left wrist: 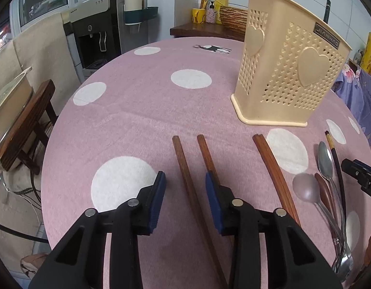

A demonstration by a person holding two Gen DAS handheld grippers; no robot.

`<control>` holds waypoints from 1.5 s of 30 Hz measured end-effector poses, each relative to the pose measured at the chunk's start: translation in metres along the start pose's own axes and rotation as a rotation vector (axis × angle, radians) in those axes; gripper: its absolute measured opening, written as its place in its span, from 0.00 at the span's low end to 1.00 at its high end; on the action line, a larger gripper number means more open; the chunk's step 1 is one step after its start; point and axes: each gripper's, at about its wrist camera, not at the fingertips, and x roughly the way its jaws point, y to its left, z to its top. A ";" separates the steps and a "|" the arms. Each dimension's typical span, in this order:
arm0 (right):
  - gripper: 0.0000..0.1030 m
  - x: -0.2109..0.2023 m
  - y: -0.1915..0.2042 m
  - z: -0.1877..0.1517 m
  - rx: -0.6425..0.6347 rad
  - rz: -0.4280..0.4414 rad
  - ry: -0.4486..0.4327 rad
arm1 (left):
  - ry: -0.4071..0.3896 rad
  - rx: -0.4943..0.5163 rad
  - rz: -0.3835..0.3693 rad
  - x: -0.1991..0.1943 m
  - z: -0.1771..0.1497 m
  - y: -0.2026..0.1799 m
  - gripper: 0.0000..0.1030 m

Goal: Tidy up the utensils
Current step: 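Close the left tool on another wooden chopstick while the right tool grasps a gold-tipped black chopstick, then lift both chopsticks upright above the beige utensil holder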

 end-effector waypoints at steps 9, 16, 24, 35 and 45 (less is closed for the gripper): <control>0.23 0.025 0.007 0.016 0.028 -0.066 0.023 | 0.006 -0.048 -0.015 0.008 0.013 -0.001 0.21; 0.10 0.031 0.014 0.024 -0.007 -0.072 0.009 | 0.000 -0.044 0.000 0.012 0.016 -0.006 0.10; 0.08 0.032 0.000 0.031 0.038 0.001 0.021 | -0.009 -0.058 -0.015 0.014 0.018 -0.007 0.09; 0.08 0.013 -0.014 0.038 0.089 0.099 -0.038 | -0.035 -0.070 -0.077 0.006 0.024 -0.005 0.09; 0.07 -0.065 -0.016 0.053 0.034 0.175 -0.240 | -0.177 -0.088 -0.155 -0.049 0.043 0.003 0.08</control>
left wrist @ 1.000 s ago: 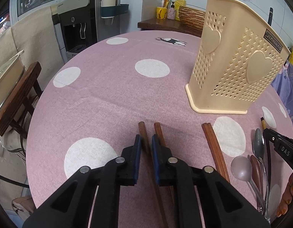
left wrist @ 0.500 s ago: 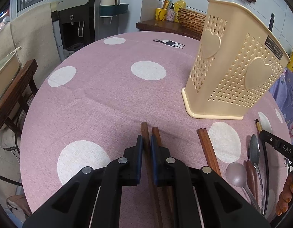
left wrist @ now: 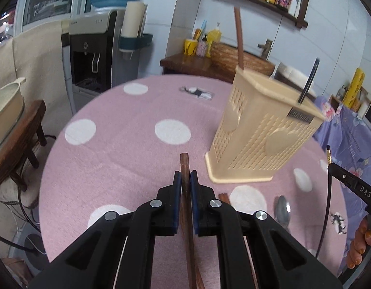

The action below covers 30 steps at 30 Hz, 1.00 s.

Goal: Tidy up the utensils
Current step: 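Lift both chopsticks upright above the beige utensil holder, then lower both chopsticks into the holder and open both tools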

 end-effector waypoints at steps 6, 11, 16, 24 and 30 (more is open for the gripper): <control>0.07 -0.053 0.009 0.017 -0.036 0.061 -0.113 | -0.094 -0.018 -0.043 -0.037 0.017 0.002 0.08; 0.07 -0.086 0.016 0.026 -0.063 0.092 -0.175 | -0.151 -0.006 -0.061 -0.061 0.025 -0.001 0.08; 0.07 -0.102 0.024 0.031 -0.083 0.103 -0.199 | -0.172 0.011 -0.069 -0.073 0.029 -0.002 0.08; 0.07 -0.111 0.032 0.032 -0.107 0.104 -0.211 | -0.199 0.003 -0.085 -0.085 0.033 0.000 0.08; 0.07 -0.114 0.037 0.031 -0.116 0.113 -0.208 | -0.220 0.007 -0.091 -0.094 0.034 0.000 0.08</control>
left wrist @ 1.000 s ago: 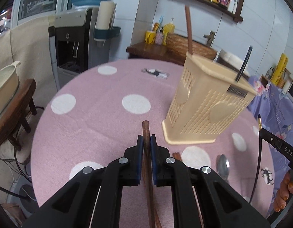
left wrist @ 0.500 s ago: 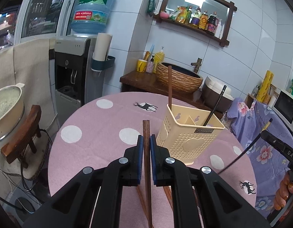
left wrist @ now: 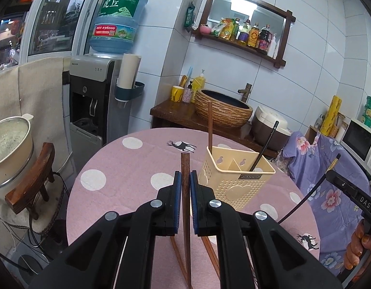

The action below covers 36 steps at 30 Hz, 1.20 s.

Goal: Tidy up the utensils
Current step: 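Lower both chopsticks into the holder and open both tools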

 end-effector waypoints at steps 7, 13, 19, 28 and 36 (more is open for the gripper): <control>0.07 -0.005 0.004 0.015 -0.021 0.034 -0.003 | -0.037 0.027 -0.022 -0.010 0.017 -0.009 0.08; 0.07 -0.013 0.012 0.056 -0.038 0.079 -0.015 | -0.079 0.046 -0.089 -0.019 0.055 -0.025 0.08; 0.07 -0.018 0.020 0.119 -0.047 0.079 -0.078 | -0.135 0.061 -0.134 -0.023 0.121 -0.054 0.08; 0.07 0.019 0.024 0.160 -0.024 0.048 -0.082 | -0.199 0.075 -0.084 0.011 0.159 -0.088 0.08; 0.07 0.077 0.015 0.106 0.000 0.036 0.033 | -0.089 0.058 -0.026 0.072 0.106 -0.078 0.08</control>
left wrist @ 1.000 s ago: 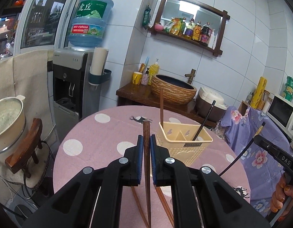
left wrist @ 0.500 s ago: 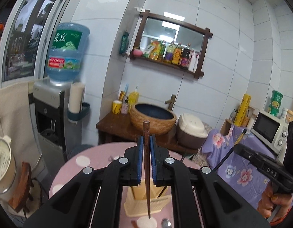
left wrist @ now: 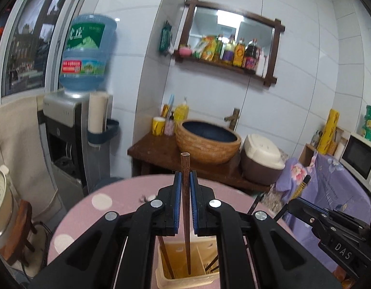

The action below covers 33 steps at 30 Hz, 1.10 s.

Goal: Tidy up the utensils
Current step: 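Lower both chopsticks into the holder and open both tools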

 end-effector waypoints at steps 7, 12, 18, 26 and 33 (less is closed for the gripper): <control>0.07 0.023 0.000 -0.033 -0.008 -0.001 0.054 | 0.078 -0.002 0.023 0.022 -0.036 0.011 0.08; 0.07 0.030 0.000 -0.043 -0.014 -0.018 0.056 | 0.108 -0.011 0.039 0.032 -0.050 0.020 0.07; 0.07 0.028 -0.001 -0.047 -0.010 -0.021 0.028 | 0.122 -0.038 0.025 0.032 -0.058 0.024 0.07; 0.48 0.010 -0.005 -0.063 -0.012 -0.038 -0.040 | 0.067 -0.039 0.014 0.003 -0.072 0.023 0.59; 0.60 -0.018 -0.006 -0.091 -0.056 -0.097 -0.082 | 0.071 -0.038 0.049 -0.030 -0.099 0.034 0.80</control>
